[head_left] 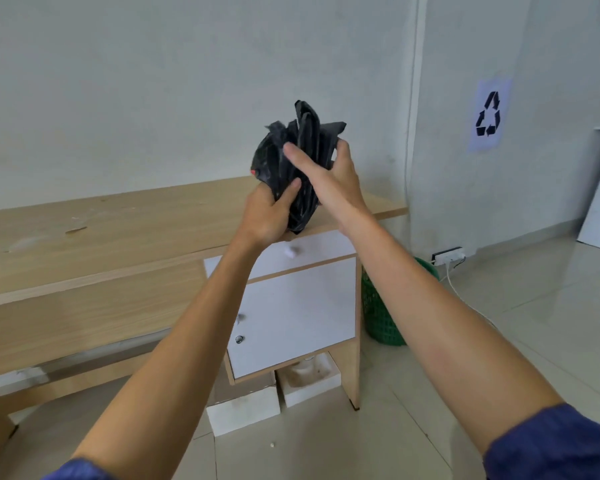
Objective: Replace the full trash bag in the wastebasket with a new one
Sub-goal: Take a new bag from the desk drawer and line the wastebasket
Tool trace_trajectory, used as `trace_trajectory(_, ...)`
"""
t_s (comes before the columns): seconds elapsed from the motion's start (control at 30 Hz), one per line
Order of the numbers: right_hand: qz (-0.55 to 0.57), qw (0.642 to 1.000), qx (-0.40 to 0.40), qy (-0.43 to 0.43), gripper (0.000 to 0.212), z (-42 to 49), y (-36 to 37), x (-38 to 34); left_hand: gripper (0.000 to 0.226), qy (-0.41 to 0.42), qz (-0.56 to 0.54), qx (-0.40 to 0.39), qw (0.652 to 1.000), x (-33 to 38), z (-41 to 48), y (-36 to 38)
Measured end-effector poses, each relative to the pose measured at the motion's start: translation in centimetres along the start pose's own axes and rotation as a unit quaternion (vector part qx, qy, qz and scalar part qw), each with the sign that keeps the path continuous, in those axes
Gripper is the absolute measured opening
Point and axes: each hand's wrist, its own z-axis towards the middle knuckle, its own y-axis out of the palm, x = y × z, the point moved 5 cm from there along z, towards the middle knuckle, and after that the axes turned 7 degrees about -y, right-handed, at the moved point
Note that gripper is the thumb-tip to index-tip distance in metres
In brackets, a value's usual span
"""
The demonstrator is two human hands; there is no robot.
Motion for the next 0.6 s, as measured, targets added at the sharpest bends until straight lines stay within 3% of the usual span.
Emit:
trace_trajectory(0.1,-0.054,0.995,0.068,-0.051,0.06,1.5,-4.0,0.4,0.037,0.01,-0.018,-0.063,0.998,1.2,1.6,3.6)
trace_trajectory(0.27,-0.086,0.981,0.155,-0.08,0.034,3.7,-13.7,2.6,0.04,-0.055,-0.161,-0.149,0.974,3.8,2.9,11.5)
trace_trajectory(0.4,-0.12,0.975,0.167,-0.085,0.026,4.8,-22.0,5.6,0.058,-0.142,-0.202,-0.137,0.959,5.3,5.0,19.9)
trace_trajectory(0.5,-0.123,0.976,0.165,-0.074,0.016,6.4,-27.8,9.6,0.029,-0.169,-0.197,-0.09,0.961,4.7,7.3,27.0)
trace_trajectory(0.6,-0.115,0.977,0.169,-0.053,0.01,9.0,-33.4,15.1,0.027,-0.183,-0.172,-0.047,0.967,2.2,9.8,33.9)
